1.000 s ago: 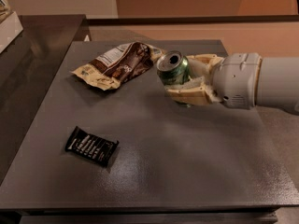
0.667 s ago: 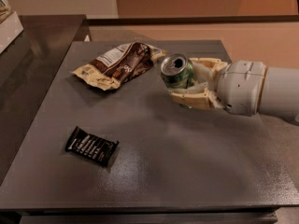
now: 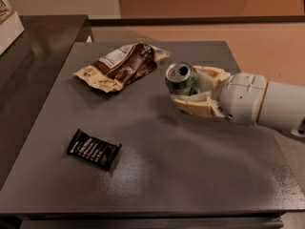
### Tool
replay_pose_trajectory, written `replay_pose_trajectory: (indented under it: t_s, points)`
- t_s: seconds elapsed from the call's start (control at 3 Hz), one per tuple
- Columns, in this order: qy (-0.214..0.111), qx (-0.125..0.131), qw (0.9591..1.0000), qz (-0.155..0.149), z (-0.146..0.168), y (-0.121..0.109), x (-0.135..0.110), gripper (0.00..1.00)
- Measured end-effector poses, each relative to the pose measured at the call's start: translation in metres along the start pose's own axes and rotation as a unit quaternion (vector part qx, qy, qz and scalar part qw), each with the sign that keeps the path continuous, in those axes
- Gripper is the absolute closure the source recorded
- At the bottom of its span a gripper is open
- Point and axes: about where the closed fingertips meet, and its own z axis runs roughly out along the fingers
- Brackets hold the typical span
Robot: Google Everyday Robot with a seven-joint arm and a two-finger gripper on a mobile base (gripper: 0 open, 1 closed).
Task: Place green can upright
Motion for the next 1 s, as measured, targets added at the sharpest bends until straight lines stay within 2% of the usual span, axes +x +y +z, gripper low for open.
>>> replay_pose_trajectory:
  t_s: [1.0]
  points:
    - [-0.019,0.015,0.9977,0.063,0.002,-0.002,0.026,1.0]
